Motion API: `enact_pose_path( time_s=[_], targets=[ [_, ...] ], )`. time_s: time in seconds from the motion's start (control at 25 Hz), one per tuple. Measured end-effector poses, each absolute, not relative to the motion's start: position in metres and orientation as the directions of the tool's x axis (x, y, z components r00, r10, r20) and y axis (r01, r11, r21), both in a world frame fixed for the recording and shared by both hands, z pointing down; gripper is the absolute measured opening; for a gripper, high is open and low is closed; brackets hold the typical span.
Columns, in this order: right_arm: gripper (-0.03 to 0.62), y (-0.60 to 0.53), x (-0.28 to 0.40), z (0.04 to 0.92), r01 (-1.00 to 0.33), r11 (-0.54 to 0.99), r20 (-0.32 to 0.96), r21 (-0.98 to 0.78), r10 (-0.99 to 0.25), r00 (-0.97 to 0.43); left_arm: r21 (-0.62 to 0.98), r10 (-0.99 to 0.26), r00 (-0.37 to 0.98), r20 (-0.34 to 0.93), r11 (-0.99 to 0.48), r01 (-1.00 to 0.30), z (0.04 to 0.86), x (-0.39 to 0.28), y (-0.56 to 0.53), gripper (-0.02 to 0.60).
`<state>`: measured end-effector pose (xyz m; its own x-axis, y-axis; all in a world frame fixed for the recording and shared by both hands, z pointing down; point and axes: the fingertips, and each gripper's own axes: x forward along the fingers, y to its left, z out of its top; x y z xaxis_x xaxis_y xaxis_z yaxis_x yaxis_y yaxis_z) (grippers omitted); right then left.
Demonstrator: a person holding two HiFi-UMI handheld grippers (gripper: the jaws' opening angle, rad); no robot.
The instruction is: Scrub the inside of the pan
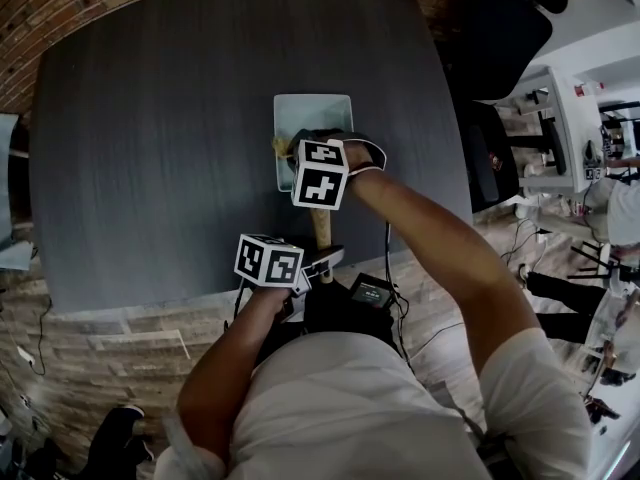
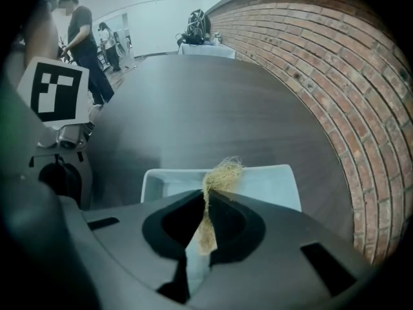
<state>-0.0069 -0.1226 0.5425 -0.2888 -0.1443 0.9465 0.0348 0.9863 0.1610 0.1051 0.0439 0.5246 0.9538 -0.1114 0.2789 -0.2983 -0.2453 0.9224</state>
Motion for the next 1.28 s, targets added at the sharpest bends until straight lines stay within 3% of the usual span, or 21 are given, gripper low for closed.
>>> enact_pose_path(
  time_s=[0.72,1.28],
  targets=[
    [0.032,-0.072,-0.002,0.538,0.069,0.995,0.95,-0.076,0.093,-0.297,0.922,-0.112,0.953,0.282,-0.241,-0.301,0.525,0.104,0.044,0.132],
    [0.032,-0.076,0.006,0.519,0.006,0.996,0.927,-0.092,0.088,-0.365,0.925,-0.127,0.952,0.278,-0.233,-0.302,0.526,0.102,0.044,0.132]
  ],
)
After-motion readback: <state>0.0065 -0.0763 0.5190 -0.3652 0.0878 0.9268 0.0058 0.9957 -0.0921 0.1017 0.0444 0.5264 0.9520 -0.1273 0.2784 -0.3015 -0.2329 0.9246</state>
